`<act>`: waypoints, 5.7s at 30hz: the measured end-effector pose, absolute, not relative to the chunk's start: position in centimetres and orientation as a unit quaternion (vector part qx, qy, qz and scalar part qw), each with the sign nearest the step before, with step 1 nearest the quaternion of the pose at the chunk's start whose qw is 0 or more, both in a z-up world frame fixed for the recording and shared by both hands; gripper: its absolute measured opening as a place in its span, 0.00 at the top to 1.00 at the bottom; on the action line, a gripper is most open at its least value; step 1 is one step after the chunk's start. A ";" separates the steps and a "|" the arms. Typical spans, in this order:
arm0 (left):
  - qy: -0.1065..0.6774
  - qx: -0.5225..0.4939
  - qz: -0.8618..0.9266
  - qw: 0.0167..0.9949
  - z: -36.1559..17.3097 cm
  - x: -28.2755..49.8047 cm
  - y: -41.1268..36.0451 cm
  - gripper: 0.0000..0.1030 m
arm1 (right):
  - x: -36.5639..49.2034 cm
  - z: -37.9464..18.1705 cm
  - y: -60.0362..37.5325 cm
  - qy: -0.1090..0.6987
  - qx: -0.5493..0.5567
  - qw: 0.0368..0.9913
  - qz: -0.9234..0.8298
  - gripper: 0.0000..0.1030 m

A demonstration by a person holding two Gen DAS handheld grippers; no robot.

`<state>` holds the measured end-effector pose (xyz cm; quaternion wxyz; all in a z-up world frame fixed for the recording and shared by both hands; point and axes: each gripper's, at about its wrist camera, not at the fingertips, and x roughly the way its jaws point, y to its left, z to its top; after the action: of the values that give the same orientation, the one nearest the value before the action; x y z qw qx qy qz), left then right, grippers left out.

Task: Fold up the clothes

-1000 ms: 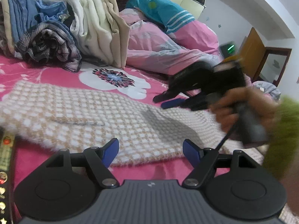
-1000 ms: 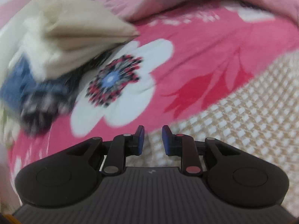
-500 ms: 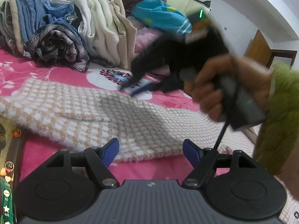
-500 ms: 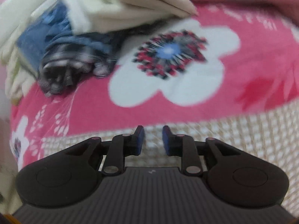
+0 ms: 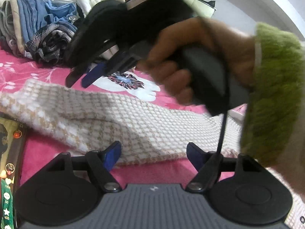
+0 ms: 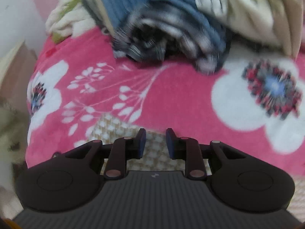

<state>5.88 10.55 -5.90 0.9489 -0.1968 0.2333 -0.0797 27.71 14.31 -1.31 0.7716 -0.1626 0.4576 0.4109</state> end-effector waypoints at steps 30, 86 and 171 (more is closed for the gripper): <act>0.229 -0.194 -0.081 0.950 -5.9 5.8 10.6 0.22 | 17.9 -2.0 -13.1 0.402 0.153 0.889 0.158 0.75; 0.302 0.074 -0.164 0.936 -7.5 -2.7 -9.0 0.00 | -8.8 -6.9 -26.6 0.361 0.116 0.915 -0.140 0.01; 0.279 0.144 -0.322 0.893 -7.6 -4.6 -20.0 0.00 | -14.3 -9.4 -60.6 0.160 0.375 0.858 -0.313 0.83</act>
<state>-4.59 -19.99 -7.62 0.8931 0.1442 0.2795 -0.3218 -14.27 -60.63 -9.38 0.8578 0.3747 0.1602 -0.3131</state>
